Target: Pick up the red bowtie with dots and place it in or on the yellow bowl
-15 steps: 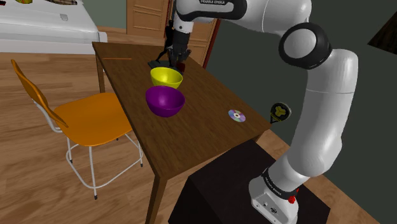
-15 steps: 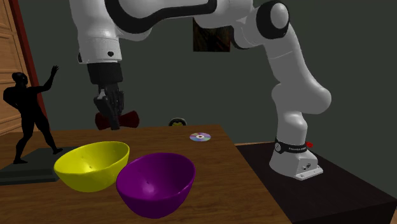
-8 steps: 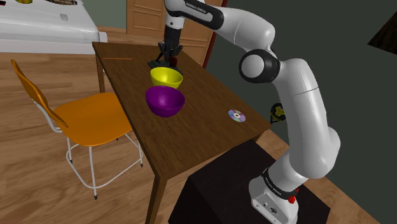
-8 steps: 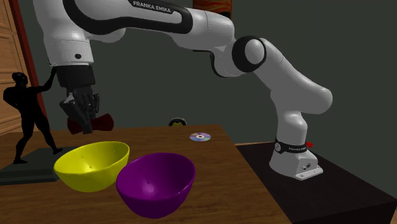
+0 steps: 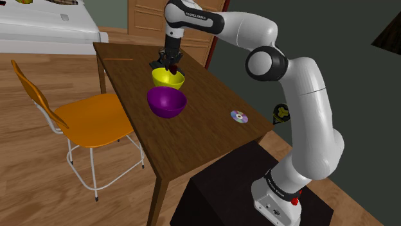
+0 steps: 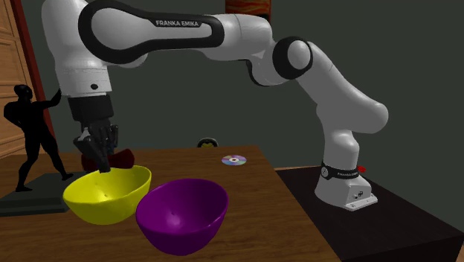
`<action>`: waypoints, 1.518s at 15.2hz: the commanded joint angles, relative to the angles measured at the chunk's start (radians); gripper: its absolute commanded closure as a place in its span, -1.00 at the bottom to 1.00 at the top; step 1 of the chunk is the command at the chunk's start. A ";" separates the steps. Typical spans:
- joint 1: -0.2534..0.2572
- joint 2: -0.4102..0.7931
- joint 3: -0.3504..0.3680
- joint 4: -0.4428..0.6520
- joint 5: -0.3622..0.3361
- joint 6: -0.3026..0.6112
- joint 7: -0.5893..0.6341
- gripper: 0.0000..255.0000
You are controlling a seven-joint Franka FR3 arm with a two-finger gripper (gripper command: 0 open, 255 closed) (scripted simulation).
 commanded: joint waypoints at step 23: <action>0.022 0.075 -0.007 0.202 -0.005 -0.125 -0.010 -1.00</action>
